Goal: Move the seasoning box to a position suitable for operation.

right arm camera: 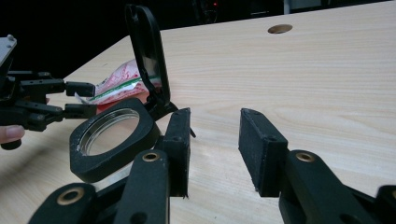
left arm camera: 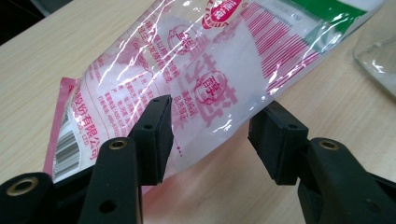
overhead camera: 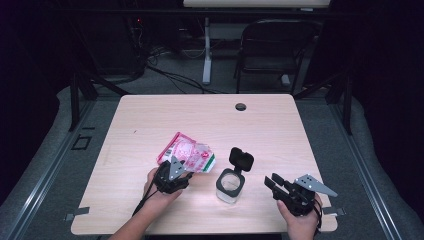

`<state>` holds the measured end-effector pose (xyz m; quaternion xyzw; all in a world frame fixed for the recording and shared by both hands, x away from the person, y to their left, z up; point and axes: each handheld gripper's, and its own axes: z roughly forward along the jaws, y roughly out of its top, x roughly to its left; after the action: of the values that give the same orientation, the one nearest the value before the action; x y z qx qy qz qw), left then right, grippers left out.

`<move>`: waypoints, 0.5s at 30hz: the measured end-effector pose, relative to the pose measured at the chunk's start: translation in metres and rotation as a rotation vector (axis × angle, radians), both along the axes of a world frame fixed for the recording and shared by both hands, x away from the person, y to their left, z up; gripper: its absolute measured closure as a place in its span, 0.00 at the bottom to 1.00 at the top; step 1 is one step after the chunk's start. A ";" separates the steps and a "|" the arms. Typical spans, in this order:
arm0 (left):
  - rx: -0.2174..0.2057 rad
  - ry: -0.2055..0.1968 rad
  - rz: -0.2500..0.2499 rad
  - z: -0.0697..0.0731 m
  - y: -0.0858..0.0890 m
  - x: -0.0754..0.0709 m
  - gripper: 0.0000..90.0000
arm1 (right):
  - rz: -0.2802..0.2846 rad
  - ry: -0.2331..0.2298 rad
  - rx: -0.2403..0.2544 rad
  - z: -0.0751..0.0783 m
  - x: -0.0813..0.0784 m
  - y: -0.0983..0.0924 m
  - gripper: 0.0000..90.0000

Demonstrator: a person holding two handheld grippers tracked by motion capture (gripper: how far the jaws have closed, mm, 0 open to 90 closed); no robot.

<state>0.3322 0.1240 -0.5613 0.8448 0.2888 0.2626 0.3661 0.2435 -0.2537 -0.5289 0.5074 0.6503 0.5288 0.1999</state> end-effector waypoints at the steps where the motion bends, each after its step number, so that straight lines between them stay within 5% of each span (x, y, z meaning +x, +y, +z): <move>1: 0.002 -0.001 0.000 0.000 -0.001 0.001 0.55 | -0.001 0.003 -0.002 0.000 -0.001 0.000 0.71; 4: -0.005 0.001 -0.002 -0.002 -0.003 0.004 0.58 | -0.007 0.004 0.004 -0.001 -0.004 -0.001 0.71; 11: -0.038 0.008 0.011 0.002 0.001 0.007 0.84 | -0.014 0.005 0.000 -0.001 -0.005 -0.003 0.70; 15: -0.116 0.063 0.026 0.002 0.009 0.010 0.94 | -0.010 0.001 0.007 -0.001 -0.005 -0.003 0.70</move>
<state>0.3421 0.1331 -0.5592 0.8261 0.3259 0.2233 0.4019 0.2390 -0.2569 -0.5296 0.5117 0.6460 0.5297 0.2006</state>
